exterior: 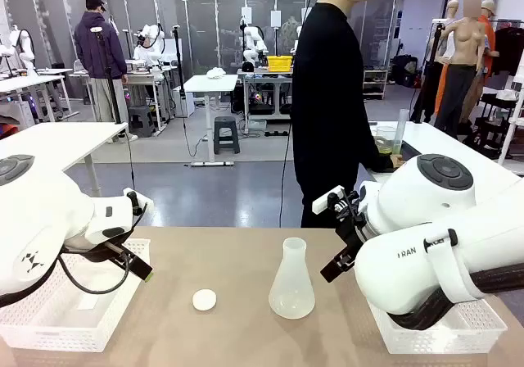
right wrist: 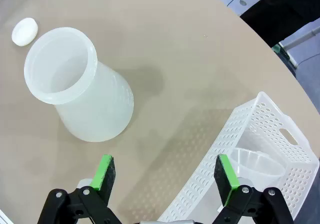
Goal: Prepare the solutions needed for the experiment.
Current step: Pick up the Plastic Funnel and insert it into the Big flask.
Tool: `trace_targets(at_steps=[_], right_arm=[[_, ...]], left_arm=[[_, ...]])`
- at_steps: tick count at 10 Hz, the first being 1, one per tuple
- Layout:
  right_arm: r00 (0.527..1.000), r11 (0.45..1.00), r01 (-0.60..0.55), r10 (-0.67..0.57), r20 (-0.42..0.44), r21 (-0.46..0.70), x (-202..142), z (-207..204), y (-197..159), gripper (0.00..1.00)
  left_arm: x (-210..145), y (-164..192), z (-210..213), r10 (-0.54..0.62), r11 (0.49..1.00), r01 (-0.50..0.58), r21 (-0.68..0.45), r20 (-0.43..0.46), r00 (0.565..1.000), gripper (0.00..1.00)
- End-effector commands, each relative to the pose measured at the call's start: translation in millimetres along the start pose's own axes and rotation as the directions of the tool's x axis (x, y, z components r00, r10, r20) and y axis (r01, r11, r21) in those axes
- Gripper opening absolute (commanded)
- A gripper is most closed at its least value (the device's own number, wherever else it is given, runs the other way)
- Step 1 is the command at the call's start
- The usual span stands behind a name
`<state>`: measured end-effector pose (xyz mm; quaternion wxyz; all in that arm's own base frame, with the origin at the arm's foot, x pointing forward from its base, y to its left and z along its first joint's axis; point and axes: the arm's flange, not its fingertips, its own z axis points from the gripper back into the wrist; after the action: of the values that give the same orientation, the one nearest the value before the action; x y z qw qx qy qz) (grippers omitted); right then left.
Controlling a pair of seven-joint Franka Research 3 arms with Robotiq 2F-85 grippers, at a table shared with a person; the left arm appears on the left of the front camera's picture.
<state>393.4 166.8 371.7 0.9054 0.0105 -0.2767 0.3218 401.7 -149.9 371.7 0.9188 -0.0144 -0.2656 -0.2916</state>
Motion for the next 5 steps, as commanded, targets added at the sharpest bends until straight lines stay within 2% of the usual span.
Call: trace_targets(at_steps=[1, 5], right_arm=[[1.0, 1.0, 0.0, 0.0, 0.0, 0.0, 0.0, 0.0, 0.0, 1.0], [1.0, 1.0, 0.0, 0.0, 0.0, 0.0, 0.0, 0.0, 0.0, 1.0]], left_arm=[[0.1, -0.2, 0.0, 0.0, 1.0, 0.0, 0.0, 0.0, 1.0, 1.0], [0.1, -0.2, 0.0, 0.0, 1.0, 0.0, 0.0, 0.0, 1.0, 1.0]])
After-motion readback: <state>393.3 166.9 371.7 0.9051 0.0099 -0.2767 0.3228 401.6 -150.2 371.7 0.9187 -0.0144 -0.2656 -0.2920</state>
